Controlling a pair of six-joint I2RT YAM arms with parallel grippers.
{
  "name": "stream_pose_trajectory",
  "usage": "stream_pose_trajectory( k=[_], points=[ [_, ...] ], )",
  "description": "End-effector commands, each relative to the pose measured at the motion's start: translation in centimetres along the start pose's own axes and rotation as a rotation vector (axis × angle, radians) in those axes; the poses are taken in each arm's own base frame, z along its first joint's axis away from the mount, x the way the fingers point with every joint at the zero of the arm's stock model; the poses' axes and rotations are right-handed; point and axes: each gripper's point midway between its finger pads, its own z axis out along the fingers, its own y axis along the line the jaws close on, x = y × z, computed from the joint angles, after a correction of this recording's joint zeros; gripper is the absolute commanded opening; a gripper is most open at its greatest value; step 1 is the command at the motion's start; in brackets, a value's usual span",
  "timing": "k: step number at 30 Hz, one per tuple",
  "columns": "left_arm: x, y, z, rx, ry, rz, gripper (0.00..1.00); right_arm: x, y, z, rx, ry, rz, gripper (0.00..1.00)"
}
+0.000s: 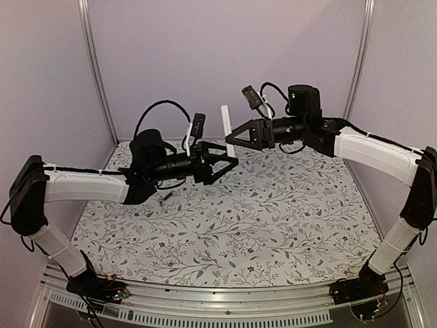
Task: Load the batteries into the remote control
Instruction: Pass from the right arm to the left
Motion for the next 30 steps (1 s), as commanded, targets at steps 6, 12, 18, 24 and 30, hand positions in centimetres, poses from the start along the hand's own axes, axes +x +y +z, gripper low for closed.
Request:
stream_pose_trajectory(
  k=[6, 12, 18, 24, 30],
  points=[
    [-1.1, -1.8, 0.9, 0.099, -0.043, -0.015, 0.79, -0.5, 1.8, -0.2, -0.052, -0.012, -0.039, 0.37],
    [-1.5, -1.6, 0.7, 0.082, -0.058, -0.008, 0.58, -0.5, 2.0, -0.3, -0.057, -0.012, -0.040, 0.37],
    [-0.6, -0.3, 0.7, 0.005, -0.004, 0.022, 0.48, -0.7, 1.4, -0.6, -0.009, -0.022, -0.017, 0.85],
    [2.2, 3.4, -0.1, -0.243, 0.191, 0.149, 0.43, -0.2, -1.6, -3.1, 0.204, 0.002, 0.084, 0.88],
    [4.1, 5.9, -1.4, -0.447, 0.365, 0.358, 0.42, 3.2, -4.2, -5.9, 0.478, 0.151, 0.157, 0.85]
  ],
)
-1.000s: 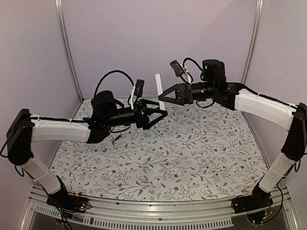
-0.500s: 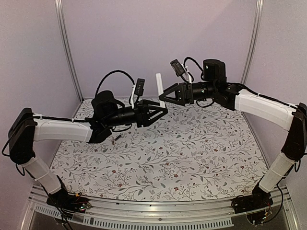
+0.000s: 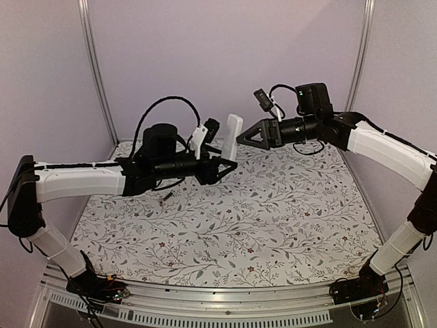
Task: Load the batteries into the remote control
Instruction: Pass from the right arm to the left, then pass from the left arm to the right
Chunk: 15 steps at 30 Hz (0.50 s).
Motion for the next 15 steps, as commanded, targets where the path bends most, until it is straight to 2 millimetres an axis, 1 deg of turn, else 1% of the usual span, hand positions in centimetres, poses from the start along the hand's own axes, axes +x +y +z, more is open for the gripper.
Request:
stream_pose_trajectory(
  k=[1, 6, 8, 9, 10, 13, 15],
  points=[
    [2.8, 1.7, -0.4, -0.177, 0.176, 0.226, 0.41, 2.6, -2.2, -2.4, 0.222, 0.120, 0.047, 0.85],
    [5.1, 1.8, 0.1, -0.228, 0.284, 0.395, 0.40, 4.7, -2.1, -3.0, 0.238, 0.203, 0.112, 0.84],
    [5.6, 1.6, 0.5, -0.241, 0.308, 0.459, 0.39, 5.4, -2.0, -3.1, 0.237, 0.240, 0.137, 0.84],
    [6.6, 1.5, 0.4, -0.239, 0.354, 0.491, 0.39, 5.6, -1.8, -3.1, 0.225, 0.255, 0.144, 0.84],
    [7.1, 1.6, 0.5, -0.247, 0.375, 0.515, 0.39, 6.1, -1.9, -2.9, 0.216, 0.275, 0.161, 0.82],
    [8.1, 1.0, 0.9, -0.243, 0.411, 0.577, 0.38, 7.1, -1.8, -2.5, 0.182, 0.310, 0.199, 0.75],
    [8.5, 0.8, 1.2, -0.251, 0.427, 0.612, 0.37, 7.9, -1.9, -2.2, 0.175, 0.337, 0.230, 0.64]
  ],
)
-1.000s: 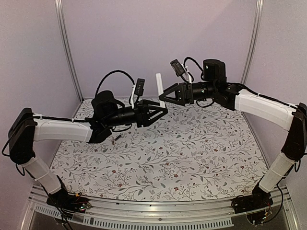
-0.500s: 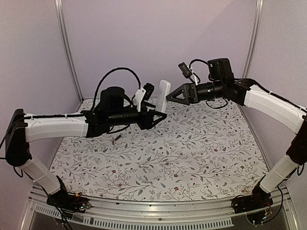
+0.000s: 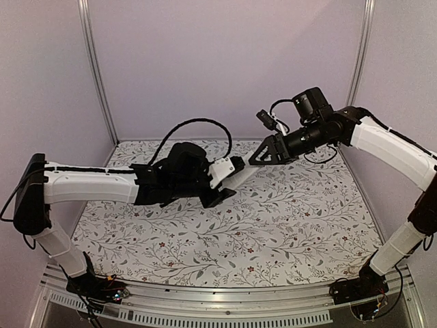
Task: Load the batteries into the remote control
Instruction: Pass from the left arm to the right
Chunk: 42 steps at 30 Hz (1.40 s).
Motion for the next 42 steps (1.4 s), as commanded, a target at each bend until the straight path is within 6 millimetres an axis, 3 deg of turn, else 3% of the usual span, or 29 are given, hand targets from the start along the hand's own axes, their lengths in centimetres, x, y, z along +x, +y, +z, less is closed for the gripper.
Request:
stream_pose_trajectory(
  k=[1, 3, 10, 23, 29, 32, 35, 40, 42],
  points=[
    [0.7, -0.7, 0.7, -0.048, 0.069, 0.144, 0.37, 2.2, -0.3, 0.9, -0.029, 0.108, 0.075, 0.59],
    [0.8, -0.8, 1.0, -0.055, 0.078, 0.165, 0.37, 2.9, -0.4, 1.2, -0.042, 0.139, 0.090, 0.52],
    [0.6, -1.9, 1.1, -0.037, 0.065, 0.233, 0.36, 4.9, -1.4, 2.5, -0.046, 0.221, 0.140, 0.45],
    [0.8, -3.5, 1.0, -0.010, 0.068, 0.344, 0.36, 6.1, -1.7, 3.6, -0.087, 0.264, 0.181, 0.28],
    [0.6, -3.7, 0.6, 0.002, 0.056, 0.360, 0.37, 6.9, -1.6, 4.2, -0.115, 0.287, 0.204, 0.11],
    [0.8, -3.4, 0.3, -0.013, 0.051, 0.356, 0.49, 6.9, -1.6, 4.1, -0.118, 0.285, 0.201, 0.00],
    [0.1, -2.5, 0.1, -0.059, 0.012, 0.304, 0.73, 6.2, -1.7, 3.9, -0.114, 0.248, 0.174, 0.00],
    [-0.4, -1.0, -1.2, -0.094, -0.046, 0.171, 0.97, 3.6, -2.7, 2.8, -0.102, 0.112, 0.154, 0.00],
    [-0.8, -0.3, -2.2, -0.085, -0.093, 0.089, 1.00, 2.3, -3.0, 2.2, -0.094, 0.036, 0.142, 0.00]
  ],
)
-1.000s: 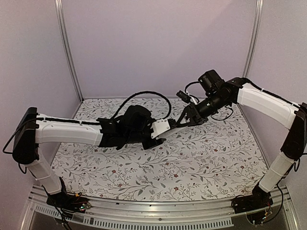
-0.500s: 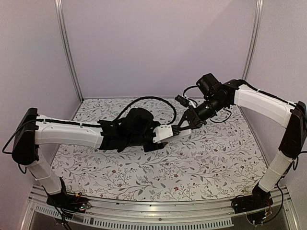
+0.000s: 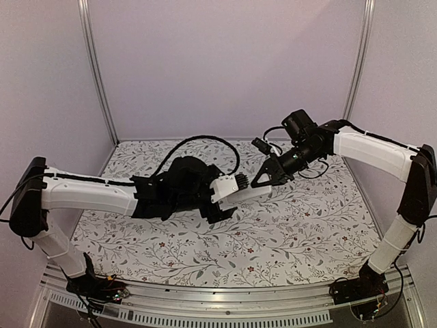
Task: Load the batteries into the remote control
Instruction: Pass from the left arm to the right, then remove the battery cover from the remote control.
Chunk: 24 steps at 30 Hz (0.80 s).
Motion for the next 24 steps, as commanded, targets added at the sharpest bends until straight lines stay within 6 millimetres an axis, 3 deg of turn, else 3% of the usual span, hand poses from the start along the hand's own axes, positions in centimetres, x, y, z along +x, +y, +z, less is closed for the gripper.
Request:
stream_pose_trajectory(
  k=[1, 5, 9, 16, 19, 24],
  points=[
    [-1.8, 3.3, -2.6, -0.050, -0.140, -0.218, 0.99, -3.5, 0.8, -2.9, -0.009, -0.203, -0.055, 0.00],
    [-1.2, 6.9, -4.2, -0.050, -0.245, -0.514, 1.00, -5.2, 1.1, -4.9, -0.009, -0.343, -0.120, 0.00],
    [-0.4, 9.0, -3.7, -0.030, -0.231, -0.707, 0.95, -6.0, 1.6, -6.0, -0.033, -0.421, -0.130, 0.00],
    [-3.5, 9.3, -3.8, 0.236, -0.380, -0.917, 0.87, -6.1, 1.7, -5.5, -0.077, -0.440, -0.157, 0.00],
    [-4.0, 9.3, -3.6, 0.306, -0.409, -0.985, 0.85, -6.1, 1.8, -5.3, -0.095, -0.438, -0.159, 0.00],
    [-3.8, 8.9, -1.7, 0.360, -0.379, -1.053, 0.69, -5.8, 2.6, -5.4, -0.141, -0.443, -0.175, 0.00]
  ],
)
